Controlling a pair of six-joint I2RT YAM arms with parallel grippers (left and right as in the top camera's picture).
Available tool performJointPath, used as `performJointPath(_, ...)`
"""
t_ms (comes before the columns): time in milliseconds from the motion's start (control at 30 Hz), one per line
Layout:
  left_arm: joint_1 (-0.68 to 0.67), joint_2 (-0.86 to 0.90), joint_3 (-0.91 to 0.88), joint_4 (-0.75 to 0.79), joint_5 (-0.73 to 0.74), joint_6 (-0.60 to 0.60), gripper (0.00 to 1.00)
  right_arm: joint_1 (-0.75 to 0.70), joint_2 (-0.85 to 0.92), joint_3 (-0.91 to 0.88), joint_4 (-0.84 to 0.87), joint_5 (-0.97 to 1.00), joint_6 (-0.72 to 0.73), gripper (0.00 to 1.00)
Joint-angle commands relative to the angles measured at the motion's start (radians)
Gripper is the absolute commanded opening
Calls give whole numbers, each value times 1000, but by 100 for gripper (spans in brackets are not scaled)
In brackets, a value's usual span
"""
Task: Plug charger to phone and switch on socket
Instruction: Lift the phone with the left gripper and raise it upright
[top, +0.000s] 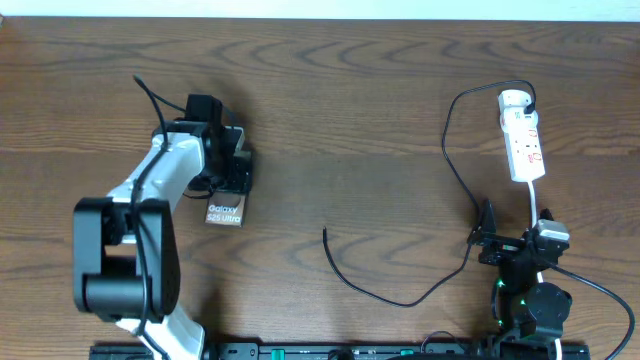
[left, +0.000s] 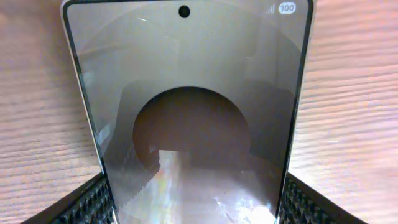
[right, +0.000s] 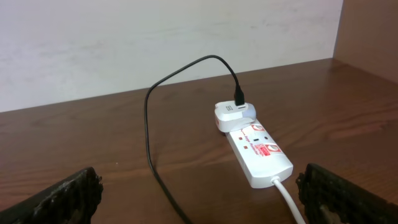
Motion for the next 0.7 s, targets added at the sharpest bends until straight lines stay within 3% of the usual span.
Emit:
performJointPath(0,-3,-101,57,-2,69,-50,7,-1,-6,-2,-4,-5,-10,99)
performJointPath(167,-3,-193,59,-1,117,-111,7,-1,-6,-1,-4,-5,-11,99)
performJointPath(500,-3,-301,59,28,582,-262,7,-1,-6,-2,-4,-5,-10,99)
performJointPath(667,7,-301,59,138,895,-465,7,-1,-6,-1,-4,-5,-10,99)
